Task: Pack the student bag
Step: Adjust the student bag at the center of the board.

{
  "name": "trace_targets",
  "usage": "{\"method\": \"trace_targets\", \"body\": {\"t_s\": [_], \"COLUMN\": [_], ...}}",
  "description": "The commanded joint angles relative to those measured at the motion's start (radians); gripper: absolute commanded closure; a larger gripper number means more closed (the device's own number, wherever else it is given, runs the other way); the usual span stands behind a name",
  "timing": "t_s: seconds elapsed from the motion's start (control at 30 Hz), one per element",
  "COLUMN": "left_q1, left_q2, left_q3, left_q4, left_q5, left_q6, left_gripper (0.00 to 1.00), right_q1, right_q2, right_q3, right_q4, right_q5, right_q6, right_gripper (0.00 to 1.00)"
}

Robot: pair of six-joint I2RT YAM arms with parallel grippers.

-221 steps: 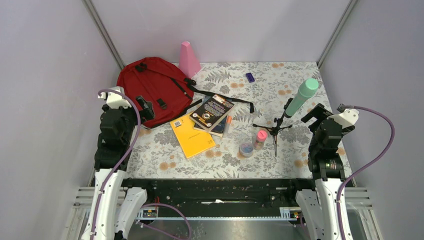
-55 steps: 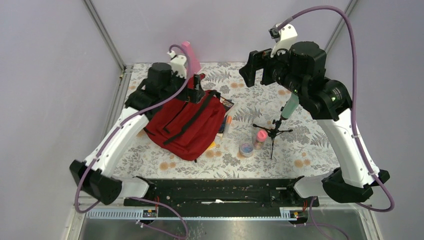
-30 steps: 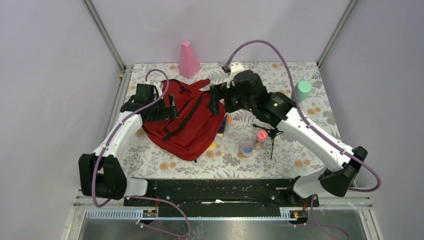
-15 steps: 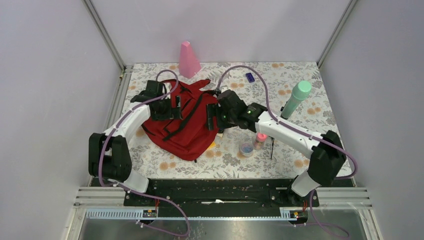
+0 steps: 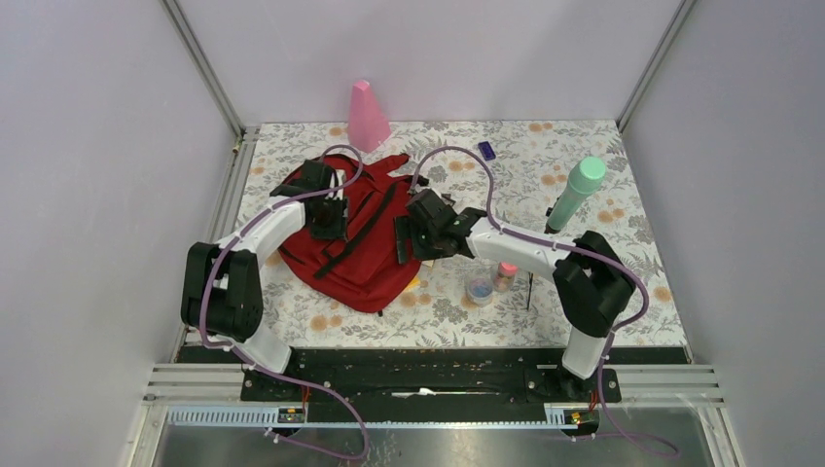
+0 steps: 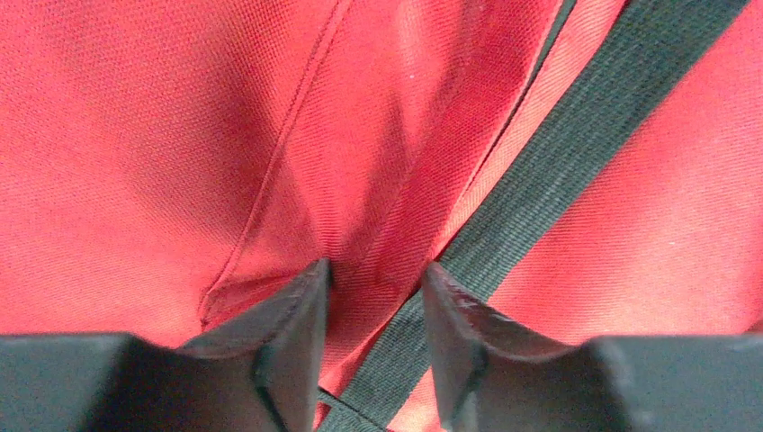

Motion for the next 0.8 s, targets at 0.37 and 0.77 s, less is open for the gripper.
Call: {"method": "trace_targets", "body": {"t_s": [0.37, 0.77], "left_q1": [-0.068, -0.274], "left_q2": [-0.091, -0.255], "left_q3": [-0.010, -0.093], "left_q4": [0.042, 0.126], "left_q5": [0.055, 0.228], "left_q6": [-0.006, -0.134], "left_gripper": [1.00, 1.00], "right_q1": [-0.078, -0.196], "right_q2": [-0.011, 0.050], "right_q3": [0.077, 0.217], "right_q4": [0.039, 0.022], "right_q5": [0.140, 0.083], "right_q6": [-0.150, -0.326], "right_gripper": [0.91, 1.00]}}
